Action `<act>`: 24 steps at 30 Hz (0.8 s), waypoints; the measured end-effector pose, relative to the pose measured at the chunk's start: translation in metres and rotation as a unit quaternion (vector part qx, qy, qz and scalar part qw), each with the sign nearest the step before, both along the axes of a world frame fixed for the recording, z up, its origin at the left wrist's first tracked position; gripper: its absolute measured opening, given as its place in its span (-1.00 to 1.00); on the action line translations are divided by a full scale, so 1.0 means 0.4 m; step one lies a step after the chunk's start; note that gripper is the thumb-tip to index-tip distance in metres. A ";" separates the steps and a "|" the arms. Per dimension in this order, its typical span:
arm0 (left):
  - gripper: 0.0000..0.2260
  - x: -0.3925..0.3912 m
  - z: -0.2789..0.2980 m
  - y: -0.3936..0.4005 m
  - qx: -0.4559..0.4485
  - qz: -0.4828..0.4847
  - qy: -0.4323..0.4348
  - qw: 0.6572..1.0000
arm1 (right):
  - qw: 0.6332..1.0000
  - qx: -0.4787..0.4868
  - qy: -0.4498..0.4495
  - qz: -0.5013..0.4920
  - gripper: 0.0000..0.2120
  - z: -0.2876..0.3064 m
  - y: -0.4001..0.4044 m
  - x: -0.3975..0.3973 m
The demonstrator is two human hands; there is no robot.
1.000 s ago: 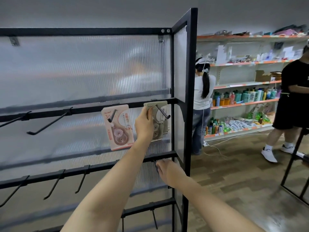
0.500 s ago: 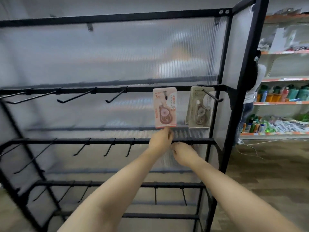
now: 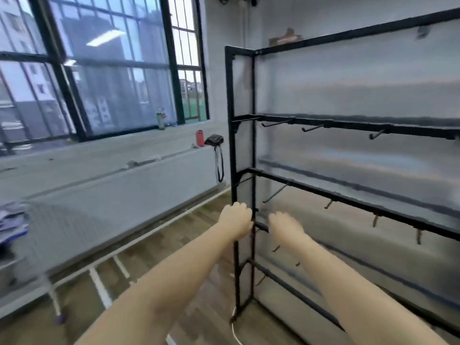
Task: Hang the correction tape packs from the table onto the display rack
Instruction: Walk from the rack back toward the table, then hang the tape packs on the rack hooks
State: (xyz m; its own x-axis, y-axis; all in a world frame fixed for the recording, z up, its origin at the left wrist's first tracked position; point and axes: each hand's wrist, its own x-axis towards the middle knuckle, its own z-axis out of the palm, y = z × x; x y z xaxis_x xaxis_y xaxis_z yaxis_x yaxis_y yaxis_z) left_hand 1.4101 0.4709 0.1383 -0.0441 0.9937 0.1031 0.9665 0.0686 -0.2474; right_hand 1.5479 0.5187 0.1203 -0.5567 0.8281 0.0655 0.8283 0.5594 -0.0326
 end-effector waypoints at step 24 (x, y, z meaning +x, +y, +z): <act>-0.60 -1.492 -0.148 -0.973 -0.030 0.569 -0.076 0.819 | 0.847 0.015 -0.063 0.528 -0.64 -0.118 -0.711 -1.794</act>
